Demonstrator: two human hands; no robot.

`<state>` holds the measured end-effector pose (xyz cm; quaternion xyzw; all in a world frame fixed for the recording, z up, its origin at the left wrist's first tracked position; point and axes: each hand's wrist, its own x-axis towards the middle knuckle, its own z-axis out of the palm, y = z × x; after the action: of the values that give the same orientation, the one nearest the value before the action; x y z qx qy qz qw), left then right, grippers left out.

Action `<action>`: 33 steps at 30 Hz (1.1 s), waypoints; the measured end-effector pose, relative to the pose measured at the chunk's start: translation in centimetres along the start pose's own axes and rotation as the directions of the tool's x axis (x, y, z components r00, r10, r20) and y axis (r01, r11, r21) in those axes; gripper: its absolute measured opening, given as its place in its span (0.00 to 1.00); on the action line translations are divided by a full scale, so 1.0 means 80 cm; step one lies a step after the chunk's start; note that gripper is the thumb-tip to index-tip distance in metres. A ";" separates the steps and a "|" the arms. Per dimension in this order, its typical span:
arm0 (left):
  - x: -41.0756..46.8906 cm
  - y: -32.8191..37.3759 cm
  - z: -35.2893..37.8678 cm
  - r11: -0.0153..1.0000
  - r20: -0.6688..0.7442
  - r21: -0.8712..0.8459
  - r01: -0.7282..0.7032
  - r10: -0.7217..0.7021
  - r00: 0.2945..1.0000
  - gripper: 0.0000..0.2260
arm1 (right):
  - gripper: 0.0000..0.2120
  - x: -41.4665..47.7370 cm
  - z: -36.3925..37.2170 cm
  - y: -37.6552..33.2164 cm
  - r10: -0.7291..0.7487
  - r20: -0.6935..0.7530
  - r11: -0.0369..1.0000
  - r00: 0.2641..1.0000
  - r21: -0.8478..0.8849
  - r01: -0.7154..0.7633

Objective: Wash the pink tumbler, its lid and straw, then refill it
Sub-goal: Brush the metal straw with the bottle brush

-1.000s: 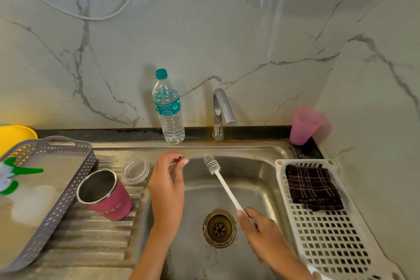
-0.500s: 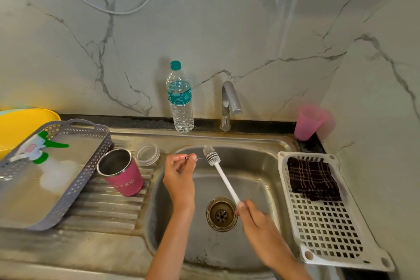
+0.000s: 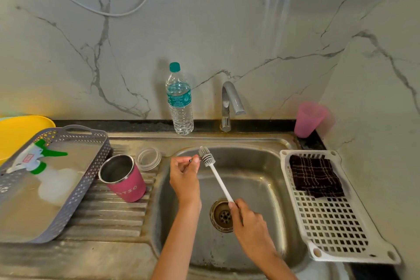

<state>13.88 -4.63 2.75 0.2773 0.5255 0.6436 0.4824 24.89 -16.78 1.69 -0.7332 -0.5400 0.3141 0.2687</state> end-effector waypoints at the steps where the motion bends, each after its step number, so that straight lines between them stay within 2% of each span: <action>1: 0.001 -0.001 0.000 1.000 -0.006 0.001 0.001 -0.001 1.000 0.10 | 0.09 0.000 0.003 -0.004 0.013 0.000 1.000 1.000 0.019 -0.013; 6: 0.012 0.006 -0.002 1.000 -0.018 0.010 -0.009 0.009 1.000 0.10 | 0.12 -0.011 0.009 -0.017 0.056 -0.010 0.998 0.998 0.038 -0.055; 11: 0.013 0.016 0.000 0.999 0.041 -0.033 -0.005 0.006 0.999 0.08 | 0.10 -0.004 -0.006 -0.017 0.138 -0.006 0.987 0.990 0.079 -0.137; 19: 0.013 0.028 0.010 0.996 0.110 -0.087 0.028 -0.019 0.994 0.08 | 0.10 -0.011 -0.009 -0.022 0.138 -0.008 0.985 0.990 0.102 -0.136; 24: 0.015 0.024 0.004 0.997 0.075 -0.072 0.020 -0.015 0.997 0.11 | 0.10 -0.023 -0.006 -0.026 0.086 -0.011 0.996 0.996 0.036 -0.085; 28: 0.012 0.021 -0.005 0.998 0.075 -0.063 0.021 -0.016 0.997 0.09 | 0.10 -0.019 -0.001 -0.026 0.114 -0.015 0.993 0.993 0.000 -0.114; 33: 0.017 0.025 -0.008 0.998 0.046 -0.058 -0.009 0.012 0.999 0.13 | 0.12 -0.023 0.015 -0.035 0.062 -0.060 0.998 0.996 -0.026 -0.064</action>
<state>12.19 -3.59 4.23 0.2809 0.4941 0.6544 0.4987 21.85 -17.72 3.30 -0.7625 -0.5128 0.2929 0.2642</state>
